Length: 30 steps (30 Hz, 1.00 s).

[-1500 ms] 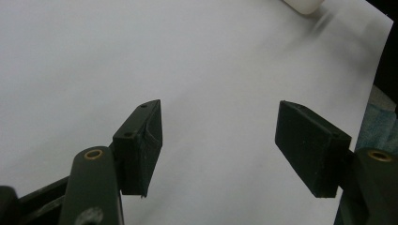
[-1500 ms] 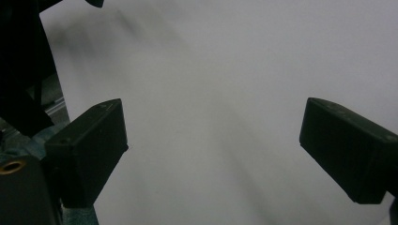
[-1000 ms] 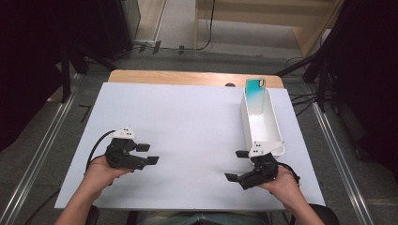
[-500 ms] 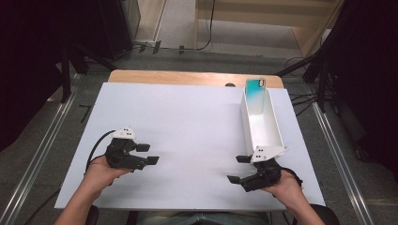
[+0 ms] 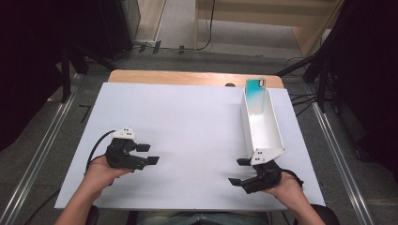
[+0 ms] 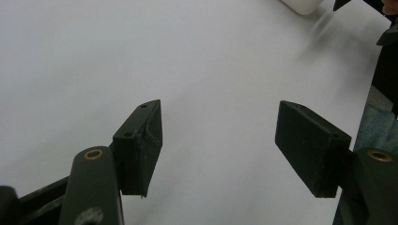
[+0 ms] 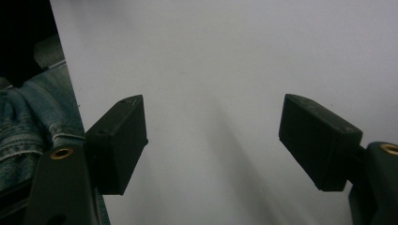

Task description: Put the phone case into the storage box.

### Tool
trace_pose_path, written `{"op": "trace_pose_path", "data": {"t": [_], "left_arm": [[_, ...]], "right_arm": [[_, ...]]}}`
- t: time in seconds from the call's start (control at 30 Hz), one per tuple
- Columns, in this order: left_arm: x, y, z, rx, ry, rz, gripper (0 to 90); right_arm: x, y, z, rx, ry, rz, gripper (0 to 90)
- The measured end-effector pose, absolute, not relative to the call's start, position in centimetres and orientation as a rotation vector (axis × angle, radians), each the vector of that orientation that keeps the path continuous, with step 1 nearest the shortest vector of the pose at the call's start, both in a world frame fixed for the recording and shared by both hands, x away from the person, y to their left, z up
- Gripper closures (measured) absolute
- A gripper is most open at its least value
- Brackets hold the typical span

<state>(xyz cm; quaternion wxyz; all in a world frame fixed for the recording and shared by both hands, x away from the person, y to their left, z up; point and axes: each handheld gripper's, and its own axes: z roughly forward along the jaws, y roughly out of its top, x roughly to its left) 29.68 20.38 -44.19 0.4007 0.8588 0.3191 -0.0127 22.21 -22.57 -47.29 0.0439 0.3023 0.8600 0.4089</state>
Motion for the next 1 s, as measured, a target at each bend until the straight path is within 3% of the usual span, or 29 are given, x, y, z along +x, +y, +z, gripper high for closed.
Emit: {"op": "trace_pose_path", "data": {"t": [1.0], "left_arm": [[29.69,20.46,-44.23,2.165,0.809,-0.035,32.2]], "right_arm": [[22.41,-22.9,-47.3,0.93,2.613,1.273,22.4]]}}
